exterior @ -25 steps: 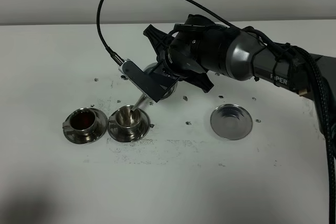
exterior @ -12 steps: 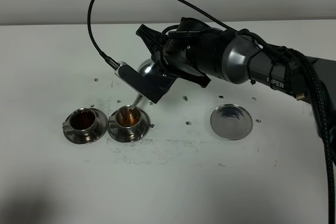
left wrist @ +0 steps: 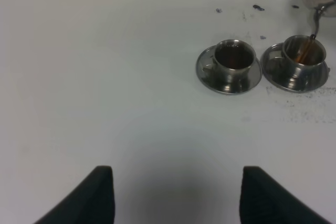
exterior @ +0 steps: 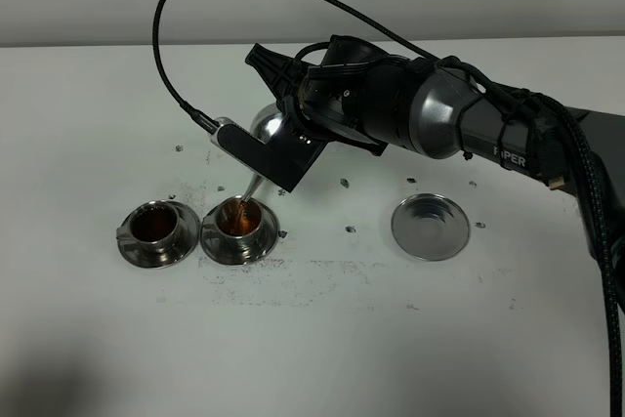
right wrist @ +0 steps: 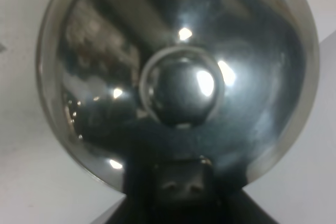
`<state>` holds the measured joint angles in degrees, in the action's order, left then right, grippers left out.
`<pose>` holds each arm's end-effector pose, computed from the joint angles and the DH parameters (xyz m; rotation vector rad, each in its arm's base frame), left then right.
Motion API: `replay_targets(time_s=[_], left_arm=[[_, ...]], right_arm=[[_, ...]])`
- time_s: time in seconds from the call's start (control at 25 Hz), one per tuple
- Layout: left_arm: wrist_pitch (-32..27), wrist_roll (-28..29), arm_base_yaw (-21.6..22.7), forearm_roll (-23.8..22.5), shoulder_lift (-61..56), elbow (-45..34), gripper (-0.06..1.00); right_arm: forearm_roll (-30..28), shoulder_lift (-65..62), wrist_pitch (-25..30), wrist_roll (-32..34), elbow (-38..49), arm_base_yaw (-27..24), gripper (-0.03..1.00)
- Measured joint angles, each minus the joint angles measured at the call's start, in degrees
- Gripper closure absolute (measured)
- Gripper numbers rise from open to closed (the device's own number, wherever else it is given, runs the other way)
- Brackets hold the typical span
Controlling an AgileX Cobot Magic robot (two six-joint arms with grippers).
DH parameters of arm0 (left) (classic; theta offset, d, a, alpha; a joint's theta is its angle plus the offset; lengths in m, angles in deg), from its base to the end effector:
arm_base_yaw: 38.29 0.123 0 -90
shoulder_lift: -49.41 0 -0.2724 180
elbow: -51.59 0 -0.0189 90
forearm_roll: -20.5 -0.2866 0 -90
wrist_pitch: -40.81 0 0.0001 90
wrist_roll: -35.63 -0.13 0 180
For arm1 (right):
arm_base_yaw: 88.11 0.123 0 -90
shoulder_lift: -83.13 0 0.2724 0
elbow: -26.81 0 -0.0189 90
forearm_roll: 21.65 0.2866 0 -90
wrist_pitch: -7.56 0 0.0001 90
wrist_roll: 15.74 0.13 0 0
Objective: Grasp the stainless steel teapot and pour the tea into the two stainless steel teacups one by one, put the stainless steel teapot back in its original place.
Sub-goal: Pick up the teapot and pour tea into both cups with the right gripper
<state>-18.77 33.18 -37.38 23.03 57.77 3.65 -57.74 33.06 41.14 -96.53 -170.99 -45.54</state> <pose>0.0754 -0.0038 0.2806 0.0287 2.0215 -0.0155 0.4159 0.3245 0.1468 -2.5143 0.7276 -0.8965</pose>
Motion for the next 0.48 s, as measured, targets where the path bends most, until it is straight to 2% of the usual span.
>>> replay_targets(time_s=[0.48], left_arm=[[0.0,0.0,0.0,0.0,0.0,0.0,0.43]], right_arm=[[-1.8,0.0,-0.7,-2.3,0.0,0.6,0.76]])
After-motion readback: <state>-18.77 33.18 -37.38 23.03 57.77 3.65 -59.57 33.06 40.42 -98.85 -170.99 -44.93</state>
